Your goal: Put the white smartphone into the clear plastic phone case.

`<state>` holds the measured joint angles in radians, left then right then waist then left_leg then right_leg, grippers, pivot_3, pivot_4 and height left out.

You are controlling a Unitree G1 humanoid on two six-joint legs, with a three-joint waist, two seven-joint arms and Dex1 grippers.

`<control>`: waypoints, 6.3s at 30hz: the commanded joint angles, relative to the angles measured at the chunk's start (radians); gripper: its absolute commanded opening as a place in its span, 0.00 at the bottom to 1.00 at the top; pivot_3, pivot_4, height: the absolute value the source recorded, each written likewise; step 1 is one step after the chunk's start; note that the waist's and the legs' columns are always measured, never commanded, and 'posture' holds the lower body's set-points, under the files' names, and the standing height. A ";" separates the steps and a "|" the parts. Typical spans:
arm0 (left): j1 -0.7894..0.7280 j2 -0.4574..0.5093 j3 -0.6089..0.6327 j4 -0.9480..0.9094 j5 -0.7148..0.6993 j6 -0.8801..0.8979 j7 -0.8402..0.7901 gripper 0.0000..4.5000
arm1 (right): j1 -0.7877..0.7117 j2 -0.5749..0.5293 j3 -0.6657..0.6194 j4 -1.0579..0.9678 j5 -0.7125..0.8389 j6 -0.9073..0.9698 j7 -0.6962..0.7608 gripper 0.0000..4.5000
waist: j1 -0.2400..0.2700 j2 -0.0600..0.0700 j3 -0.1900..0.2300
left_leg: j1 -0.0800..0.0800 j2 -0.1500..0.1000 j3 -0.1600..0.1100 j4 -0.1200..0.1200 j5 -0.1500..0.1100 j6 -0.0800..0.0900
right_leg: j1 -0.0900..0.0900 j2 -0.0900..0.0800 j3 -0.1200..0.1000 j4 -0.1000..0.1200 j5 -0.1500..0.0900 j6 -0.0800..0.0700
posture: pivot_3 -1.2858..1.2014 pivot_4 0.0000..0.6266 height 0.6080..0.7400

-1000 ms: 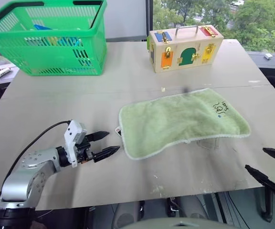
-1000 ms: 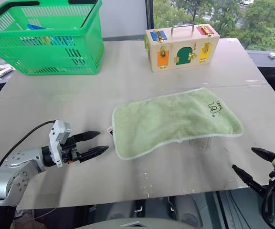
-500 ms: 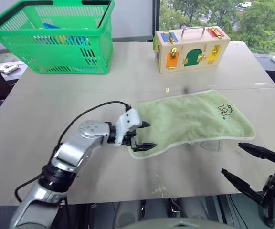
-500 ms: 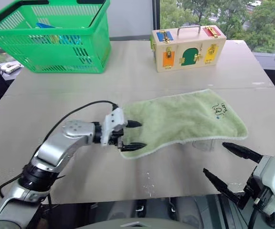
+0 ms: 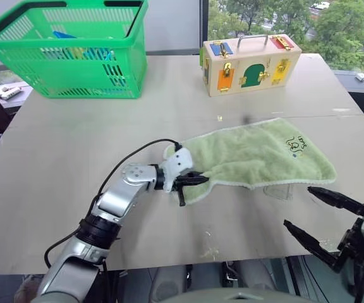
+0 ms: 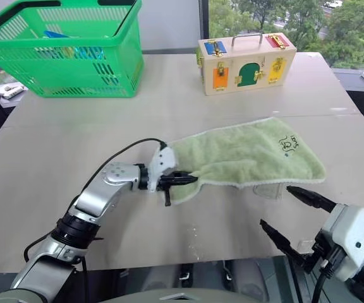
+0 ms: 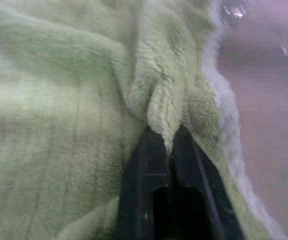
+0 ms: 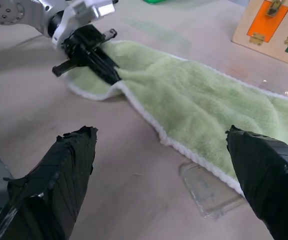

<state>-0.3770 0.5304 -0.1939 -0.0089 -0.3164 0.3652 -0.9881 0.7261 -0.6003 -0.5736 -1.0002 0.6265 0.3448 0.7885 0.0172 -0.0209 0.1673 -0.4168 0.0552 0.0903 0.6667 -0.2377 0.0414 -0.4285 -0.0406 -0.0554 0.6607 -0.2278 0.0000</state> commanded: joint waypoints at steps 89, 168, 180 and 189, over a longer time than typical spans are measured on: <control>0.180 0.267 0.244 -0.130 -0.173 -0.066 -0.268 1.00 | -0.876 0.123 0.558 0.393 -0.260 0.910 -0.577 0.01 | -0.006 -0.012 -0.002 | -0.001 0.000 0.002 0.001 0.000 0.000 | -0.001 -0.001 -0.001 0.001 0.000 0.000 | 0.52 0.24 1.00; 0.223 0.305 0.242 -0.209 -0.163 0.210 -0.197 0.00 | -1.142 -0.009 1.062 0.715 -0.423 0.128 0.212 0.99 | -0.027 -0.007 0.001 | -0.006 0.000 -0.002 0.002 0.000 0.000 | -0.004 -0.001 -0.008 0.001 0.001 0.000 | 0.52 0.24 1.00; 0.329 0.288 0.329 -0.323 -0.228 0.224 -0.105 0.00 | -1.191 0.059 1.148 0.970 -0.550 0.058 0.279 0.83 | -0.031 -0.007 0.000 | 0.003 0.001 -0.002 0.001 0.000 -0.001 | 0.002 -0.003 -0.008 0.002 0.000 -0.001 | 0.52 0.24 1.00; 0.240 0.251 0.290 -0.259 -0.218 0.193 -0.087 0.00 | -1.092 -0.037 1.035 0.830 -0.508 0.064 0.288 0.66 | -0.011 -0.007 0.000 | 0.001 0.000 -0.002 0.001 0.000 -0.001 | 0.002 -0.006 -0.009 0.001 0.001 -0.001 | 0.52 0.24 1.00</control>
<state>-0.1040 0.7879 0.0989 -0.2763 -0.5326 0.5801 -1.0816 -0.4228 -0.5833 0.4789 -0.1469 0.1214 0.3702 1.0657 0.0064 -0.0277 0.1673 -0.4166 0.0541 0.0884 0.6678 -0.2375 0.0408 -0.4271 -0.0476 -0.0652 0.6612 -0.2270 -0.0010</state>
